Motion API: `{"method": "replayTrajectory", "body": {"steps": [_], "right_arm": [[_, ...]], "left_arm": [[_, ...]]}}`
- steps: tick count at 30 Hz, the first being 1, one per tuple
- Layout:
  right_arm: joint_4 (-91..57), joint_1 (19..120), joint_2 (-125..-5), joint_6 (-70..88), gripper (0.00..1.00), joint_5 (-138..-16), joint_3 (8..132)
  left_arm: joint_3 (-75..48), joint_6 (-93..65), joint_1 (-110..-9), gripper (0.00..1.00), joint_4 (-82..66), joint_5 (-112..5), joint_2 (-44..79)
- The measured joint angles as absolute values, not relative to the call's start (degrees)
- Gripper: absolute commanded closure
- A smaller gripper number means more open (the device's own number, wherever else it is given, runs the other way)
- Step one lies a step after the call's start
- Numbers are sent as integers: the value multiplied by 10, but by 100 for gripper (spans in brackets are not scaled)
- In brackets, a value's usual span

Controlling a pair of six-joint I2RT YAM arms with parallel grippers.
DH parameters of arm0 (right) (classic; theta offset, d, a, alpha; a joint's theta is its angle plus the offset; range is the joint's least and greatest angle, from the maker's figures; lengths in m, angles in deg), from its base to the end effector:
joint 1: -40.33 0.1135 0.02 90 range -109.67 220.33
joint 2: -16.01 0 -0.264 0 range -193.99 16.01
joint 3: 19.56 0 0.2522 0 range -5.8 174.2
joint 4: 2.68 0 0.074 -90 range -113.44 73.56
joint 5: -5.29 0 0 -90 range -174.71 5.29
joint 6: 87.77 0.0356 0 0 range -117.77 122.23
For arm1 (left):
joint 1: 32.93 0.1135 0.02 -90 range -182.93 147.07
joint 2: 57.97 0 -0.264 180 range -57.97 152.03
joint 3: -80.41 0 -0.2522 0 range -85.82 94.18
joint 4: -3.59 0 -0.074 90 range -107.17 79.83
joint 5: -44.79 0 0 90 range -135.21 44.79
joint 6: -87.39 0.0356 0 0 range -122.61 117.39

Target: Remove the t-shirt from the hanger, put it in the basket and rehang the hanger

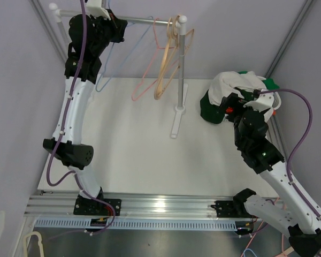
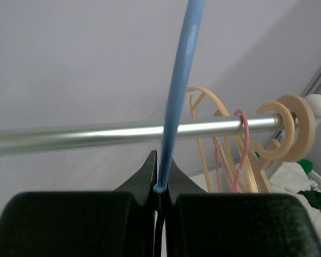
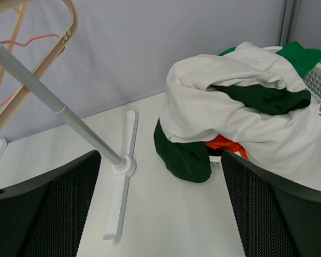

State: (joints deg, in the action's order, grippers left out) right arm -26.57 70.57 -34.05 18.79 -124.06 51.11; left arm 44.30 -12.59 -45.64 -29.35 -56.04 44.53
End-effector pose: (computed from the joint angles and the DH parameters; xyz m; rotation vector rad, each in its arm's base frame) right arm 0.1737 0.0751 0.3989 0.3309 1.5813 0.0718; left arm 0.3635 -0.0888 0.5540 0.1916 1.4291 -0.4601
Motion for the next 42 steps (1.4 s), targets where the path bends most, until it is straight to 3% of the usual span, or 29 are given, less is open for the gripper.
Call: {"method": "replayTrajectory", "body": {"steps": [19,21,22,24,27,28,31,37,42], "right_arm": [[-283,714,-261,155,1,-1240,482],[-283,714,-273,149,1,-1242,482],[-284,714,-280,146,0,-1243,482],[-286,714,-292,142,1,-1243,482],[-286,714,-309,137,1,-1241,482],[-283,713,-314,130,0,-1241,482],[-279,702,-342,108,1,-1228,487],[-310,637,-465,81,0,-1150,569],[-297,596,-476,82,1,-1081,570]], "left_arm": [[510,-108,-521,97,-340,-564,593],[510,-103,-526,91,-341,-569,593],[510,-100,-528,81,-341,-575,593],[501,-95,-531,75,-337,-580,591],[478,-92,-530,55,-338,-586,584],[472,-90,-530,35,-340,-586,582],[465,-81,-530,1,-361,-576,574],[443,-85,-515,0,-399,-569,498],[432,-88,-504,0,-415,-558,390]]}}
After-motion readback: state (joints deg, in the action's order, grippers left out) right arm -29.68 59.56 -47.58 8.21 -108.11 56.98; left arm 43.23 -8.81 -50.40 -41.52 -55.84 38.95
